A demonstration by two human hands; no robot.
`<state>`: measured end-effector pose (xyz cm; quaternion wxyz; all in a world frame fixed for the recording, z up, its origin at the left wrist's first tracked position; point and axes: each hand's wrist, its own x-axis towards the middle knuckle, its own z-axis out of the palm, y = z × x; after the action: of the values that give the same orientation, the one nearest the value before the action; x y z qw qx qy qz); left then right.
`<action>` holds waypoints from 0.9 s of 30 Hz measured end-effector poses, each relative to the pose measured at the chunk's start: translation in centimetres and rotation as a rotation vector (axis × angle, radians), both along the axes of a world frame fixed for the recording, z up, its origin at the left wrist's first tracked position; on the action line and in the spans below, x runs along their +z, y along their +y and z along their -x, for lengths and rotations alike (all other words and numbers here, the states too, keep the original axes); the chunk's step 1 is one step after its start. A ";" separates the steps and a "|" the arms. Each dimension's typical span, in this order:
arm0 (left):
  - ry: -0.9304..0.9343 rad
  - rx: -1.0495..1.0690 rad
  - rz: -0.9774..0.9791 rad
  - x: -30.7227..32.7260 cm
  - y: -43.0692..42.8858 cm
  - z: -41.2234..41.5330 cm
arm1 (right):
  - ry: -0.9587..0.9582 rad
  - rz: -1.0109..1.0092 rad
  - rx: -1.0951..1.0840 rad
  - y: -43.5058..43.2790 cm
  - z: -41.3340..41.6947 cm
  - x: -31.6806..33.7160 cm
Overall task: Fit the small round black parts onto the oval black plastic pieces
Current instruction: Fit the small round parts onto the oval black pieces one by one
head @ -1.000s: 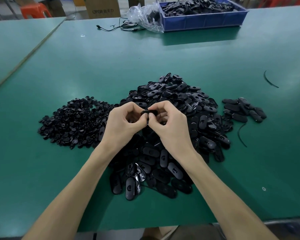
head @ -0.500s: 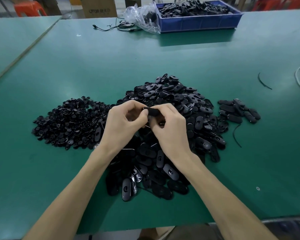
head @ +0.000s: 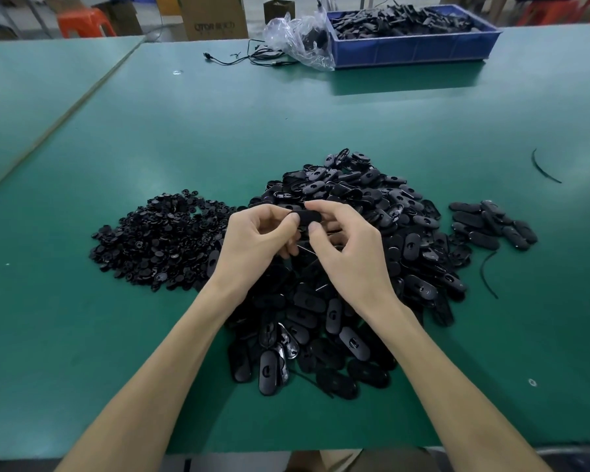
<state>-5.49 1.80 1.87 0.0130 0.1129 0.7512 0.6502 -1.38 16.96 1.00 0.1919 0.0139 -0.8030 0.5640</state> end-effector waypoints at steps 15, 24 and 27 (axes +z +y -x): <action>0.106 -0.053 0.073 -0.5 0.1 0.0 | -0.040 0.083 -0.028 0.6 0.2 -0.2; 0.019 -0.093 -0.043 -0.5 -0.3 0.3 | -0.051 0.243 0.084 0.8 0.2 -0.2; 0.009 -0.100 -0.098 -0.3 -0.2 0.2 | -0.052 0.294 0.100 0.8 0.2 -0.3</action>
<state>-5.74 1.56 1.52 0.0366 0.1536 0.7120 0.6842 -1.56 17.73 0.68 0.1425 0.0109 -0.7147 0.6847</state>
